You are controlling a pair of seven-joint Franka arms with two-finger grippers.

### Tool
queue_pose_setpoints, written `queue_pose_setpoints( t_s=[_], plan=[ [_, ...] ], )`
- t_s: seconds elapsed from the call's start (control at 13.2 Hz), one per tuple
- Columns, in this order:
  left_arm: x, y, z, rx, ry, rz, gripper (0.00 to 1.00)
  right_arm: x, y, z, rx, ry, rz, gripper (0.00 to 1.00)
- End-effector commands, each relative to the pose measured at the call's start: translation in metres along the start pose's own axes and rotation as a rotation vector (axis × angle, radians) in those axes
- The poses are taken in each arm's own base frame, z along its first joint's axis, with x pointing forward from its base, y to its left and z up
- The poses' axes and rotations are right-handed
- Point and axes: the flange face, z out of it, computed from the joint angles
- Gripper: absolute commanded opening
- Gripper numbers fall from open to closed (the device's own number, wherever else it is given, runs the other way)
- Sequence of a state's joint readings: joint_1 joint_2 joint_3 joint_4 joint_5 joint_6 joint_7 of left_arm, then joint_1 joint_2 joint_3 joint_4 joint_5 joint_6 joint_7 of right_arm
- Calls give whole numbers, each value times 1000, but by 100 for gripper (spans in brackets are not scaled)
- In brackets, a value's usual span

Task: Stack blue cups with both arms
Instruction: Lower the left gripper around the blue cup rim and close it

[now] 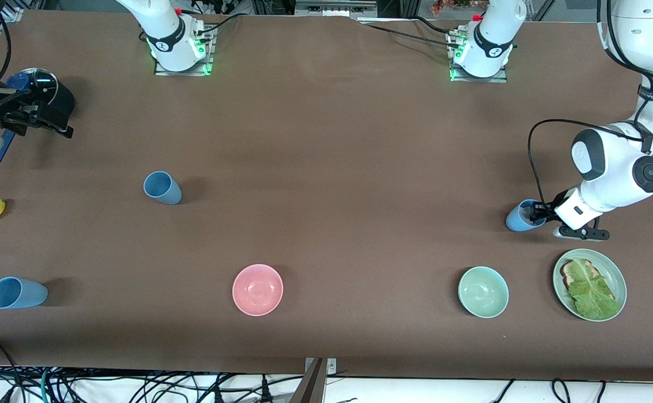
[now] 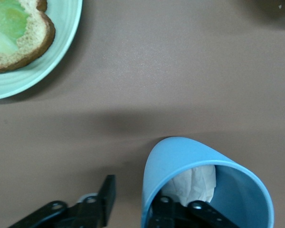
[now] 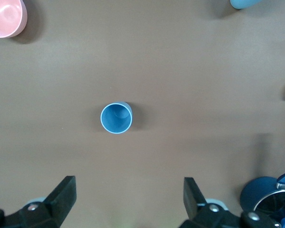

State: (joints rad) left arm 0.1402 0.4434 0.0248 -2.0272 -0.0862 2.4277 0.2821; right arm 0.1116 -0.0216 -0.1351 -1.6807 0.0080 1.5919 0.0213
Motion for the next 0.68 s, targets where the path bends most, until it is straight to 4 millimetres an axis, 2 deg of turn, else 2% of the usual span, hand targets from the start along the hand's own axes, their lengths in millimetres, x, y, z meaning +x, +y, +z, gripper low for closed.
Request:
queue_pose_setpoints(
  t_s=[0.0, 0.08, 0.38, 0.61],
  plan=[
    [2, 5, -6, -15, 13, -26, 0, -2, 1, -4, 4, 4, 7, 100],
    [5, 11, -11, -16, 19, -35, 0, -2, 1, -4, 4, 4, 7, 100],
    [31, 35, -62, -36, 23, -76, 0, -2, 1, -4, 4, 4, 7, 100],
    [47, 69, -103, -53, -12, -85, 0, -2, 1, -4, 4, 4, 7, 100]
  ],
)
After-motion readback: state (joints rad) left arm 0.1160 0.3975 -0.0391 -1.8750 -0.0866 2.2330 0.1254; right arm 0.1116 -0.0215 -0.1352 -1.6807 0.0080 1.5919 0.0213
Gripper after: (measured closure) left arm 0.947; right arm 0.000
